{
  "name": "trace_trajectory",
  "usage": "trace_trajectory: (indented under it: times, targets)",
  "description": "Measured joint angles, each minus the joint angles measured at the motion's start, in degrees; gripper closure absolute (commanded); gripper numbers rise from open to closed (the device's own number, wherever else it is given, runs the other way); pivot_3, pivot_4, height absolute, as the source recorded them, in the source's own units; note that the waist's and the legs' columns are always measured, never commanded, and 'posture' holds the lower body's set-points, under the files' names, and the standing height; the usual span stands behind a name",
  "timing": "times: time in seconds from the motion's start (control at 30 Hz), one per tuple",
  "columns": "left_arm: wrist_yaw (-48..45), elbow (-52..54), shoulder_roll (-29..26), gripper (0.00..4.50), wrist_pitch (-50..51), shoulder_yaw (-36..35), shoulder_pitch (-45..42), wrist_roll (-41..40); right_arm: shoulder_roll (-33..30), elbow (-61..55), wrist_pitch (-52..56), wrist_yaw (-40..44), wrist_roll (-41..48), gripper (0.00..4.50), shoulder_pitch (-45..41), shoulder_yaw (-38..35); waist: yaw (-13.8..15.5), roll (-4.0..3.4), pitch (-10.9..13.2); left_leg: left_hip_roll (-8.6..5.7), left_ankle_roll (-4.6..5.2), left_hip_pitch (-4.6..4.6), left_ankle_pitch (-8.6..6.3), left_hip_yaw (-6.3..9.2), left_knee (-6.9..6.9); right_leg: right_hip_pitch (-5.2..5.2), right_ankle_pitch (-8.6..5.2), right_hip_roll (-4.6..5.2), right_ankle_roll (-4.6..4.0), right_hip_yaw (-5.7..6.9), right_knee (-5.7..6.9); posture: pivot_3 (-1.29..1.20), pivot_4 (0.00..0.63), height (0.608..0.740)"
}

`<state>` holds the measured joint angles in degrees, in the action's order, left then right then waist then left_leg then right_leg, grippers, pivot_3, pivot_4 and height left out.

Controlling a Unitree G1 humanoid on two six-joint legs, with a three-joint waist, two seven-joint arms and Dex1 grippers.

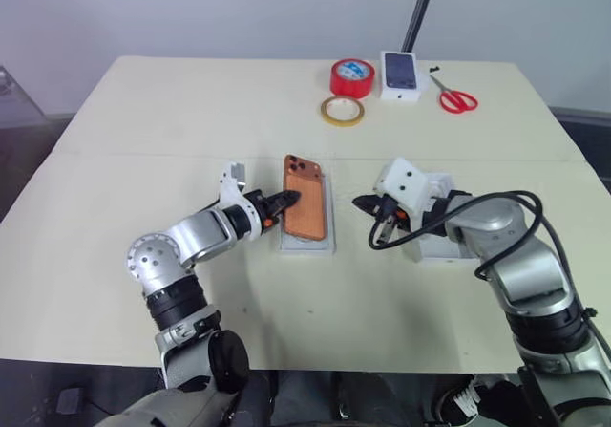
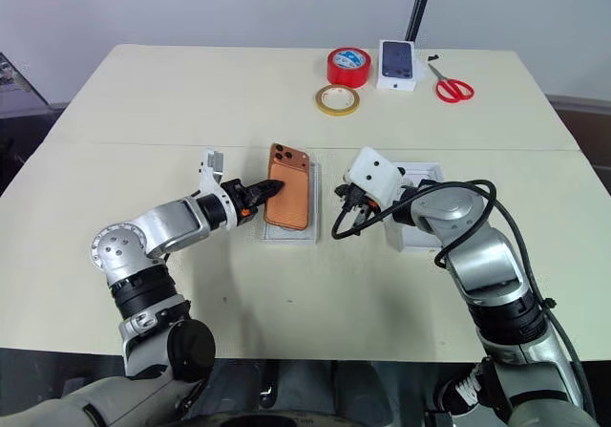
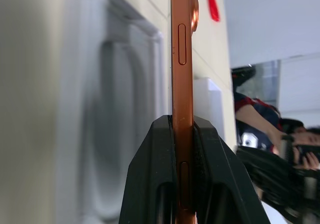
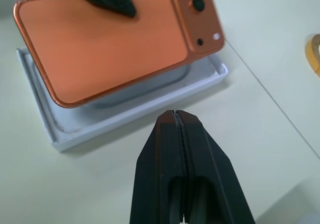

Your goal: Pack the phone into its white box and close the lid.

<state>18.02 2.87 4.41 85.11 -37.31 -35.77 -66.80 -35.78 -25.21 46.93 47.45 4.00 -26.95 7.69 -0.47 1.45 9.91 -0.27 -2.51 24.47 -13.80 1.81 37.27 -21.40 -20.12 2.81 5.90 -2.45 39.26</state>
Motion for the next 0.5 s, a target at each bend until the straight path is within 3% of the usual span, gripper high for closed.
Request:
trace_trajectory:
  times: [0.17,0.2,0.3,0.4,0.43,0.5]
  targets:
    - [-0.1,-0.7,-1.0,4.48,-1.4,1.5,0.3,0.0,-0.9,0.0,-0.1,-1.2,0.8,4.5,0.1,0.1,0.0,0.01,0.0,0.0,-0.01,0.0,0.0,0.0,0.01,0.01,0.0,0.0,0.0,0.01,-0.01,0.0,0.15,0.709]
    - [-0.1,-0.7,-1.0,3.54,-1.7,2.3,0.6,0.0,-1.0,0.0,-0.2,-1.4,0.9,4.5,0.1,0.1,-0.1,0.01,0.0,0.0,-0.01,0.0,0.0,0.0,0.0,0.01,0.0,0.0,0.0,0.01,-0.01,0.0,0.15,0.709]
    - [-0.2,-0.7,-0.9,2.31,-1.7,3.4,1.5,-0.2,-1.3,0.0,-0.6,-1.8,1.3,4.5,0.1,0.1,-0.1,0.01,0.0,0.0,-0.01,0.0,0.01,0.0,0.01,0.01,0.0,0.0,0.0,0.01,-0.01,0.0,0.15,0.709]
    - [-0.3,-0.6,-0.9,0.64,-1.7,4.4,1.9,-1.3,-1.5,0.0,-0.8,-1.9,1.8,4.5,0.1,0.1,-0.1,0.01,0.0,0.0,-0.01,0.0,0.01,0.01,0.01,0.02,0.0,-0.01,0.0,0.0,-0.01,0.0,0.15,0.709]
    - [-0.4,-0.4,-1.2,0.22,-1.6,4.7,1.9,-2.1,-1.5,0.1,-1.0,-1.8,2.0,4.5,0.1,0.1,-0.1,0.01,0.0,0.0,-0.01,-0.01,0.01,0.01,0.01,0.04,0.0,0.0,0.0,0.0,-0.01,0.0,0.15,0.709]
    - [-0.8,-0.2,-2.3,0.03,-1.1,5.1,2.0,-3.8,-1.6,0.1,-1.1,-1.8,2.8,4.5,0.2,0.1,-0.1,0.01,0.0,0.0,-0.01,-0.03,0.01,0.01,0.01,0.05,0.0,-0.01,0.0,0.01,-0.01,0.0,0.15,0.709]
